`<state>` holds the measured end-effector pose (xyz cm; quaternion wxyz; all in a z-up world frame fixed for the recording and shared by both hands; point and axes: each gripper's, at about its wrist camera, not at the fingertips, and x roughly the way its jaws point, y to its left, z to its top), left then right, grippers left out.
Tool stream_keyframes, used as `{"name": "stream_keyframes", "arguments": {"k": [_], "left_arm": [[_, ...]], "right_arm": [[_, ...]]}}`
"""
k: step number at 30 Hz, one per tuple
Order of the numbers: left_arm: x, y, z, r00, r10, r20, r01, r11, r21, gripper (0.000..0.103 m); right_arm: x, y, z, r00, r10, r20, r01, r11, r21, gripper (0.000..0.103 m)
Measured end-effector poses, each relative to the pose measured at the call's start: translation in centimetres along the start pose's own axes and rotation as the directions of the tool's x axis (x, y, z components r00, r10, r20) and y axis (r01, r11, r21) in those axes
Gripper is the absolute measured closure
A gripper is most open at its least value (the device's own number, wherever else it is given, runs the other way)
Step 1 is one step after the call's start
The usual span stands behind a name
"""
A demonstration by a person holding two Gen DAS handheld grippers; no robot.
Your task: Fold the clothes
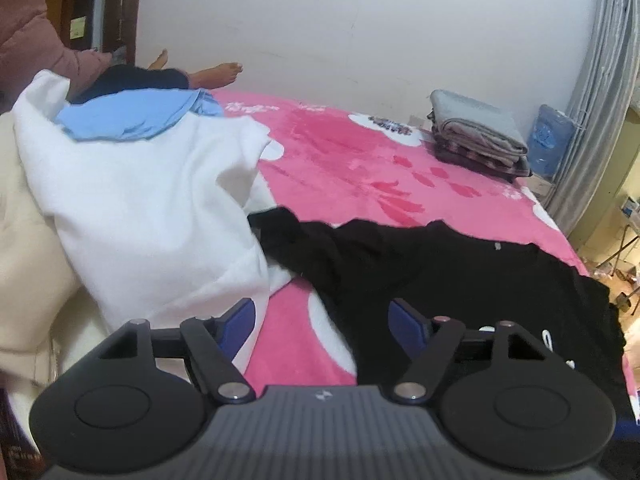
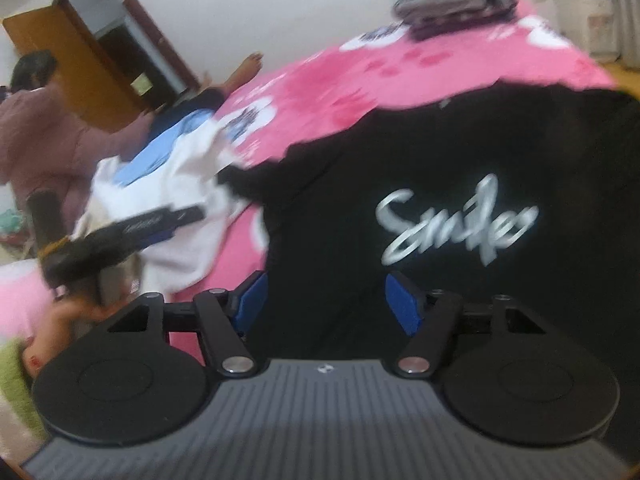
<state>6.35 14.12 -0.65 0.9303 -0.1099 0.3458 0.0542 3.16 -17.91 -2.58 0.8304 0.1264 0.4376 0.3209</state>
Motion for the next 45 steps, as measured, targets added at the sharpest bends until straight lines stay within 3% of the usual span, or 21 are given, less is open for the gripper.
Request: {"name": "stream_keyframes", "arguments": {"k": [5,7,15,17,18,19,21,26,29,31,33,35,38,39,40,45], "left_arm": [[1.9,-0.6,2.0,0.999,-0.023,-0.022,0.025,0.998,0.056,0.032],[3.8,-0.8,2.3,0.999,-0.020,-0.039,0.022,0.999,0.046,0.038],[10.5,-0.6,-0.1,0.994,-0.052,-0.101,0.042,0.994,-0.103,0.046],[11.6,-0.4,-0.8,0.993,-0.050,-0.108,0.037,0.992,-0.117,0.055],[11.7,-0.3,-1.0,0.994,-0.042,-0.102,0.029,0.992,-0.125,0.063],[11.9,-0.1,-1.3,0.995,-0.033,-0.097,0.020,0.991,-0.132,0.082],[11.7,0.8,-1.8,0.996,-0.017,-0.086,0.003,0.986,-0.166,0.096],[9.7,3.6,-3.5,0.999,-0.008,-0.036,-0.001,0.967,-0.257,0.097],[9.2,4.2,-3.7,0.999,-0.046,-0.003,0.044,0.960,-0.278,0.092],[9.3,4.0,-3.7,0.997,-0.071,0.023,0.075,0.960,-0.271,0.060],[9.7,3.2,-3.2,0.997,-0.060,0.058,0.072,0.969,-0.236,0.049],[10.6,2.4,-2.5,0.997,-0.056,0.062,0.067,0.977,-0.204,0.049],[12.2,2.0,-1.9,1.000,0.000,0.026,0.007,0.972,-0.236,0.064],[12.4,2.1,-2.0,1.000,0.006,0.020,-0.001,0.968,-0.250,0.079],[12.6,2.2,-2.1,1.000,0.013,0.015,-0.008,0.965,-0.263,0.089],[9.8,3.9,-3.8,0.996,0.017,0.086,0.015,0.936,-0.351,0.093]], "right_arm": [[0.9,1.6,-1.1,0.999,0.020,-0.046,-0.018,1.000,0.025,0.046],[1.3,1.6,-1.2,0.998,0.019,-0.053,-0.016,0.999,0.045,0.048],[3.4,-0.1,-0.7,0.997,0.002,-0.077,0.006,0.995,0.099,0.053],[4.3,-0.7,-0.6,0.996,0.000,-0.090,0.010,0.994,0.107,0.053],[4.8,-1.0,-0.5,0.995,-0.001,-0.097,0.012,0.994,0.111,0.054],[5.2,-1.3,-0.5,0.995,-0.002,-0.104,0.014,0.993,0.114,0.054],[6.1,-1.8,-0.4,0.993,-0.004,-0.117,0.019,0.992,0.122,0.055],[7.8,-3.5,0.2,0.994,0.000,-0.112,0.015,0.991,0.131,0.055],[8.8,-4.6,0.4,0.992,-0.014,-0.124,0.030,0.991,0.131,0.055],[9.6,-5.3,0.5,0.990,-0.031,-0.140,0.050,0.990,0.130,0.055],[10.5,-5.9,0.8,0.988,-0.045,-0.148,0.065,0.989,0.135,0.055],[11.3,-6.3,0.9,0.988,-0.053,-0.147,0.073,0.988,0.135,0.055],[12.0,-6.2,1.0,0.988,-0.057,-0.141,0.073,0.991,0.111,0.055],[12.2,-6.2,1.0,0.989,-0.059,-0.139,0.073,0.992,0.102,0.055],[12.3,-6.1,0.9,0.989,-0.060,-0.137,0.072,0.993,0.090,0.055],[12.5,-6.1,1.3,0.991,-0.060,-0.121,0.065,0.997,0.042,0.055]]}}
